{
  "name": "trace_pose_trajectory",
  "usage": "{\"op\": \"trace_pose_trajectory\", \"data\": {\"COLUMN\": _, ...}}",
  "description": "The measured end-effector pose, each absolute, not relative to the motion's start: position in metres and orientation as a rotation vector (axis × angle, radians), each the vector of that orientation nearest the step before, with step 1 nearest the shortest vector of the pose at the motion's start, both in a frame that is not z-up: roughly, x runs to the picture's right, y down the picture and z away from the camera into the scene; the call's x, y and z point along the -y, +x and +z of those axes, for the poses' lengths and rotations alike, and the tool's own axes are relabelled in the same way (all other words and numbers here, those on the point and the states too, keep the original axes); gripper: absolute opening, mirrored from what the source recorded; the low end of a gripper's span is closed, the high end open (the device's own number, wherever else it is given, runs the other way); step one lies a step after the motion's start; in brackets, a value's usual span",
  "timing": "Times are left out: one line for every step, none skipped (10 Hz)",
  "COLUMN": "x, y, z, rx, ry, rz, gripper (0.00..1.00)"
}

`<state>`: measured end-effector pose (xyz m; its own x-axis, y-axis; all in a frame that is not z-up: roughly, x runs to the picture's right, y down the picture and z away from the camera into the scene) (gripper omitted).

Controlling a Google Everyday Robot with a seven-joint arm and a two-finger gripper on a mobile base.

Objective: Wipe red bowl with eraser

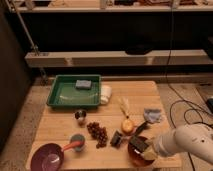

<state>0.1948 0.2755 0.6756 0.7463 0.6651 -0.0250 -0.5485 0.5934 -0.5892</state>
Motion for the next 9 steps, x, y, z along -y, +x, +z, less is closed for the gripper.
{"op": "trace_pose_trajectory", "data": {"x": -0.275, "y": 0.190, "z": 0.673, "rx": 0.218, "ry": -0.611, "rz": 0.696, "gripper": 0.00}}
{"op": "trace_pose_trajectory", "data": {"x": -0.276, "y": 0.188, "z": 0.670, "rx": 0.225, "ry": -0.611, "rz": 0.685, "gripper": 0.00}}
{"op": "trace_pose_trajectory", "data": {"x": -0.279, "y": 0.187, "z": 0.662, "rx": 0.237, "ry": -0.614, "rz": 0.670, "gripper": 0.00}}
{"op": "trace_pose_trajectory", "data": {"x": -0.285, "y": 0.187, "z": 0.656, "rx": 0.242, "ry": -0.618, "rz": 0.662, "gripper": 0.00}}
{"op": "trace_pose_trajectory", "data": {"x": -0.290, "y": 0.187, "z": 0.649, "rx": 0.247, "ry": -0.622, "rz": 0.651, "gripper": 0.00}}
{"op": "trace_pose_trajectory", "data": {"x": -0.296, "y": 0.188, "z": 0.645, "rx": 0.249, "ry": -0.627, "rz": 0.641, "gripper": 0.00}}
{"op": "trace_pose_trajectory", "data": {"x": -0.304, "y": 0.190, "z": 0.639, "rx": 0.245, "ry": -0.632, "rz": 0.630, "gripper": 0.00}}
{"op": "trace_pose_trajectory", "data": {"x": -0.310, "y": 0.196, "z": 0.639, "rx": 0.231, "ry": -0.633, "rz": 0.632, "gripper": 0.00}}
{"op": "trace_pose_trajectory", "data": {"x": -0.311, "y": 0.203, "z": 0.642, "rx": 0.220, "ry": -0.631, "rz": 0.632, "gripper": 0.00}}
